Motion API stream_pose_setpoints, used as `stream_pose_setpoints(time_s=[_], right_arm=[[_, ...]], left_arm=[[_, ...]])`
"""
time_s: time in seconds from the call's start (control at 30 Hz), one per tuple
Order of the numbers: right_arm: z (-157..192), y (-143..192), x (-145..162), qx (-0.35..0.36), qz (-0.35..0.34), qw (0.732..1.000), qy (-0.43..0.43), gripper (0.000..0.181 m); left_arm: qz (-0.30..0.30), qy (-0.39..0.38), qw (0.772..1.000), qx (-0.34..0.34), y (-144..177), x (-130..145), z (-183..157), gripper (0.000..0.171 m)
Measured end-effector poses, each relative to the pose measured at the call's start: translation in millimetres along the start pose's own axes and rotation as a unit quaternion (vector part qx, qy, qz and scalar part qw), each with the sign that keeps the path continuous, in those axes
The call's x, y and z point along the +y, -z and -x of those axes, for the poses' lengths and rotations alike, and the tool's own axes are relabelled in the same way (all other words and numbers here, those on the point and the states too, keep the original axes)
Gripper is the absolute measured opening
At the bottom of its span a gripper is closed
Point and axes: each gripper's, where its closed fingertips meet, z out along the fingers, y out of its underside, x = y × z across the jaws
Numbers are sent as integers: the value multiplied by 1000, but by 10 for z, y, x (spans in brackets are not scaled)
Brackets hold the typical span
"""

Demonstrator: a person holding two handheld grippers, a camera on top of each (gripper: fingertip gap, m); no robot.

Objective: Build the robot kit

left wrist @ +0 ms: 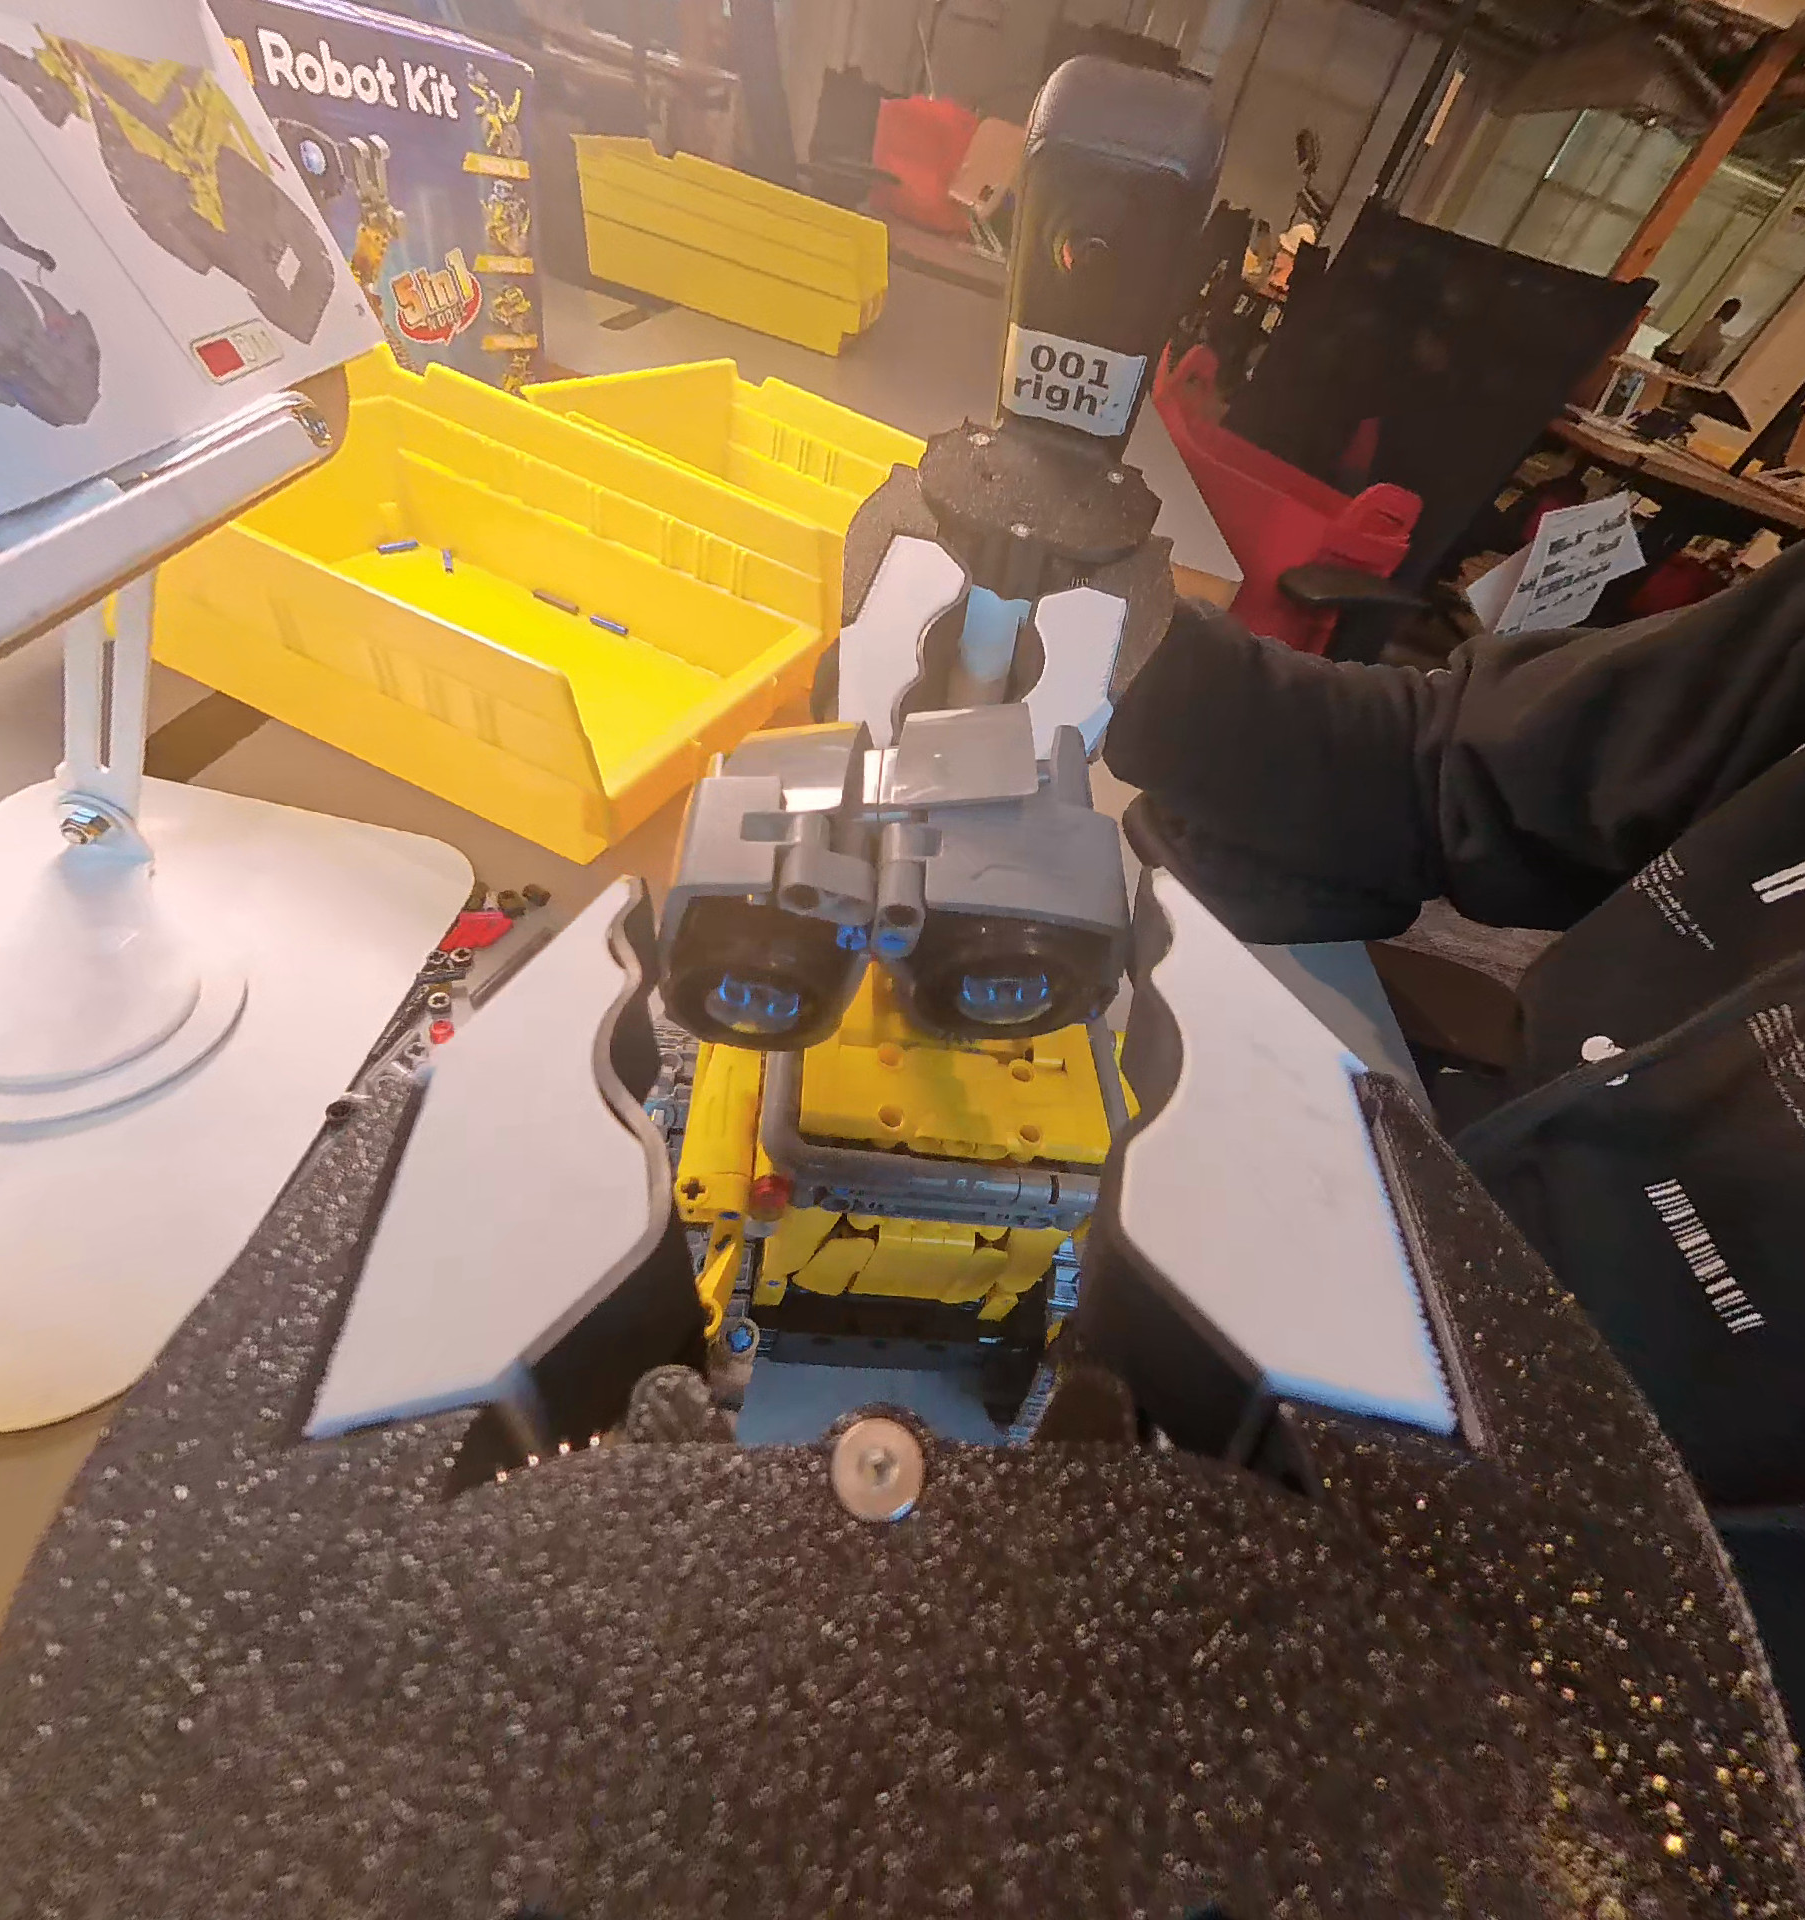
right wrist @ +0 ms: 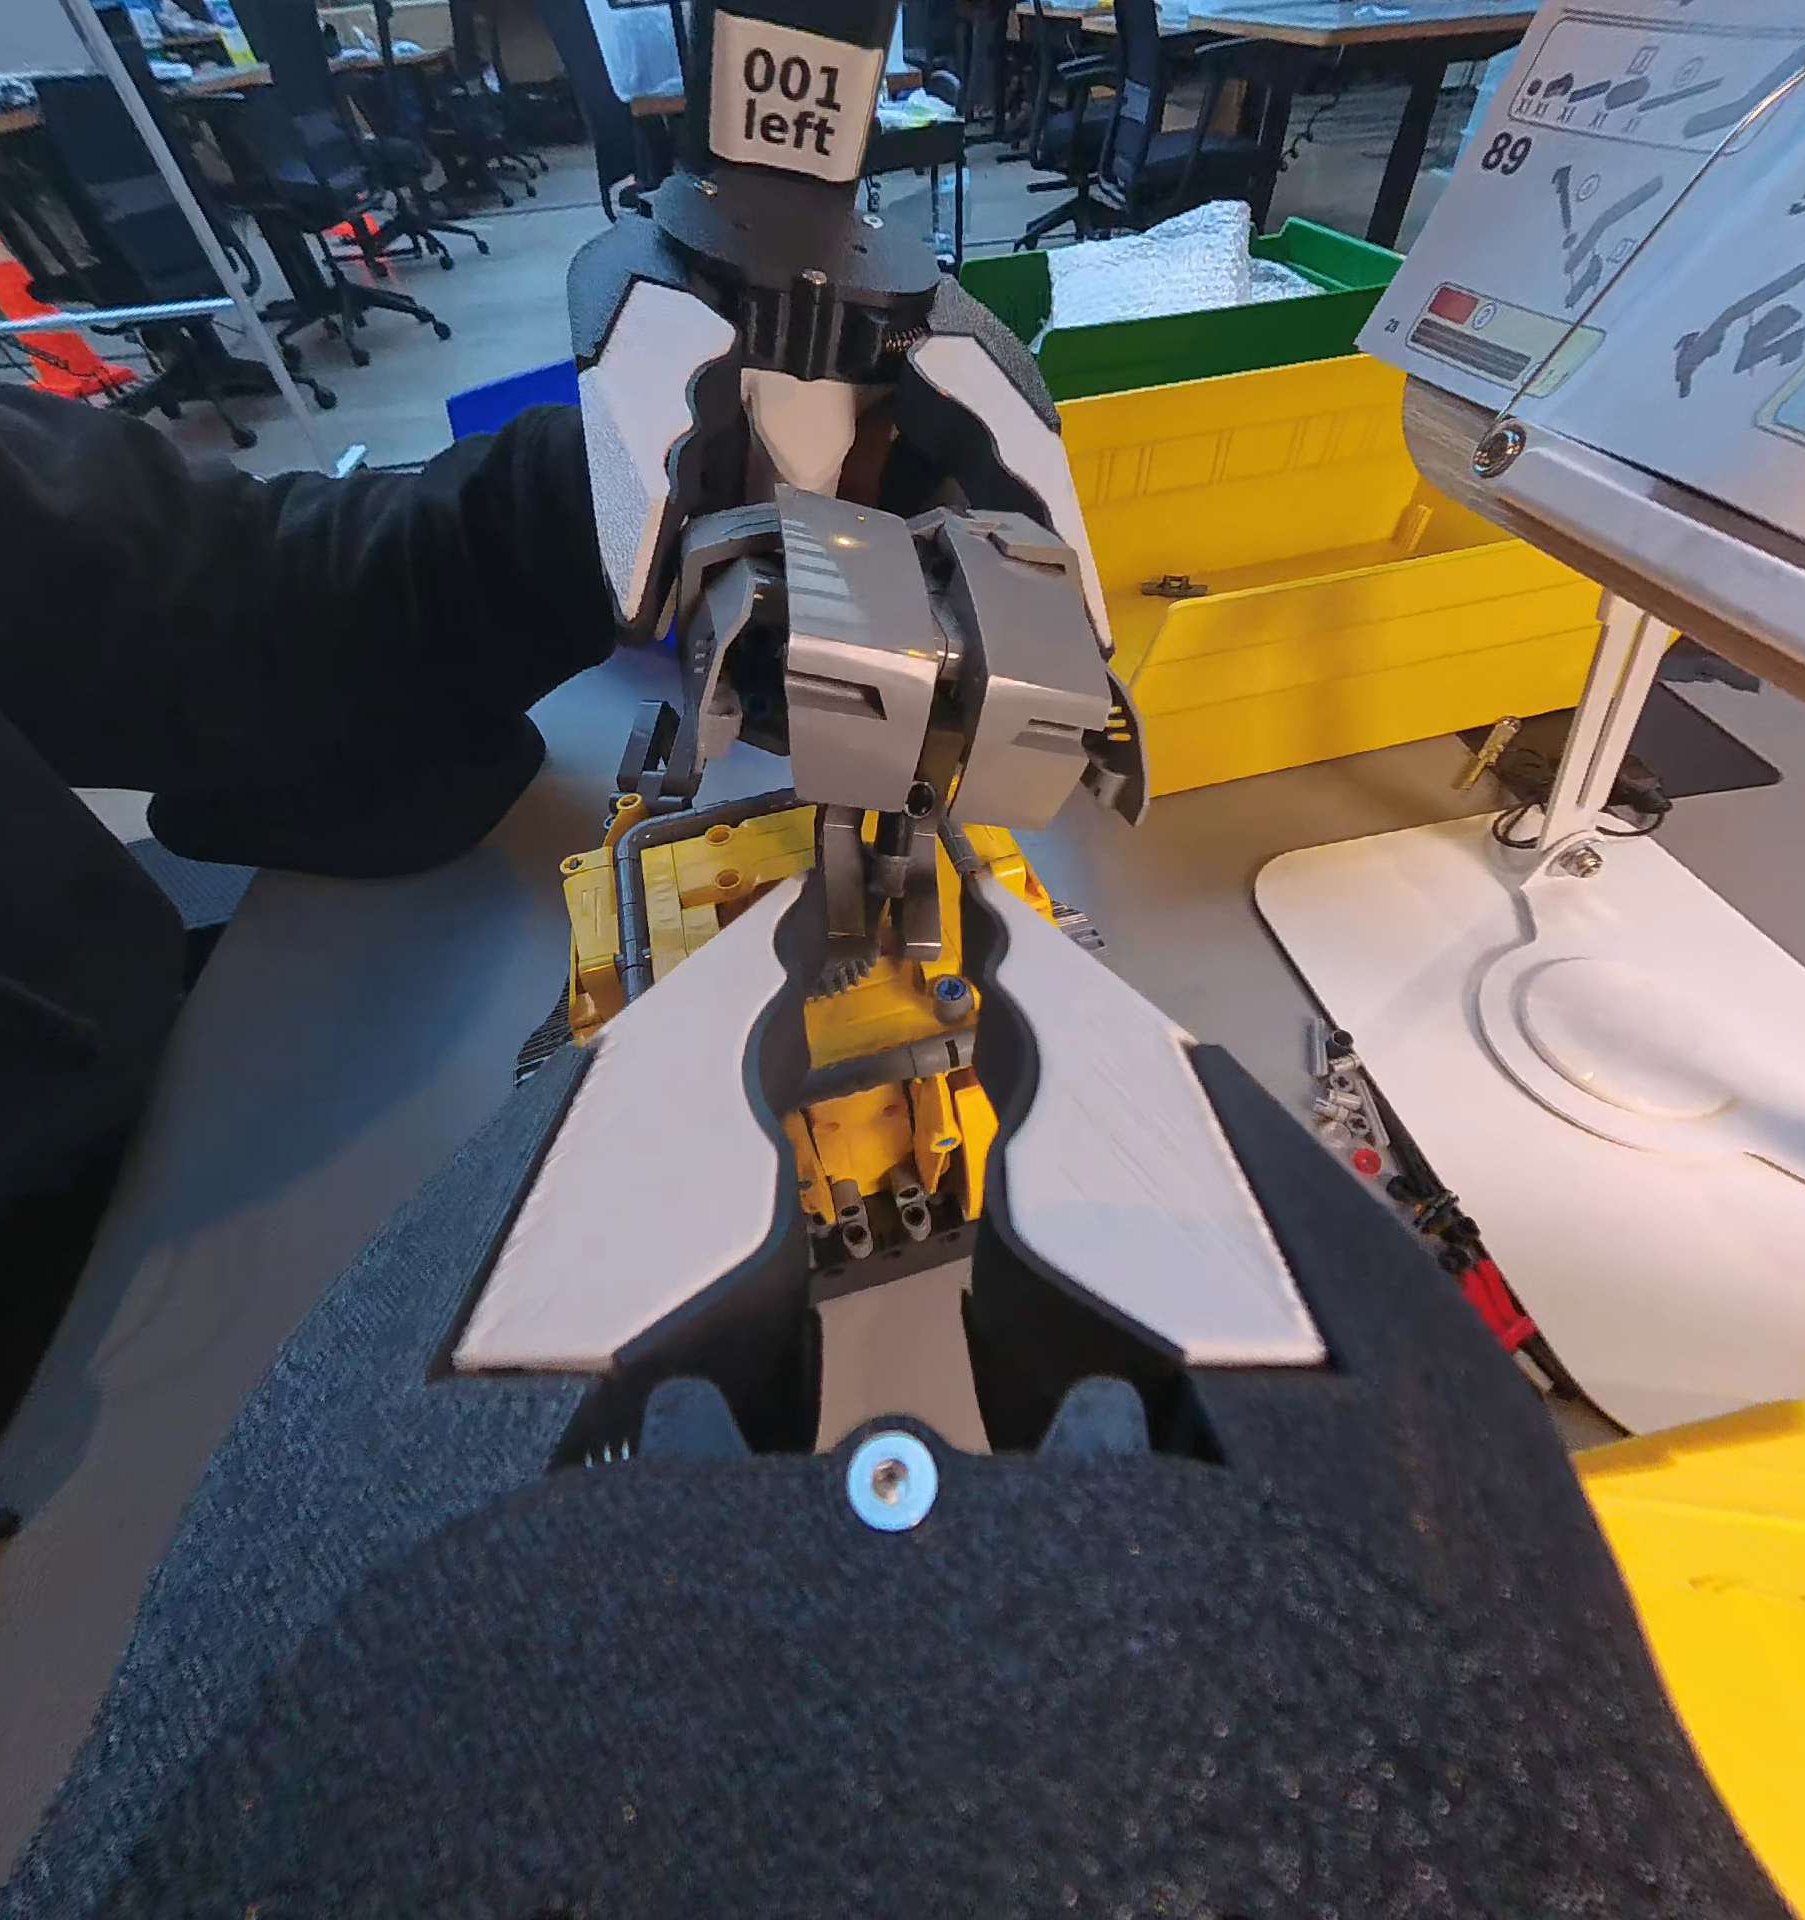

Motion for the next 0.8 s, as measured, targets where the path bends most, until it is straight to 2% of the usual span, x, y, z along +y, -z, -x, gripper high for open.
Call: stream_pose_setpoints(time_s=[0.4,0.6,0.8], right_arm=[[56,-24,89,-2,42,999,4,24],[144,34,153,-20,71,997,13,25],[162,-132,204,-9,103,995,-1,38]], left_arm=[[1,-3,1000,15,13,19,-20,91],[-24,7,1000,-3,147,-115,44,90],[-25,8,1000,-11,161,-111,89,90]])
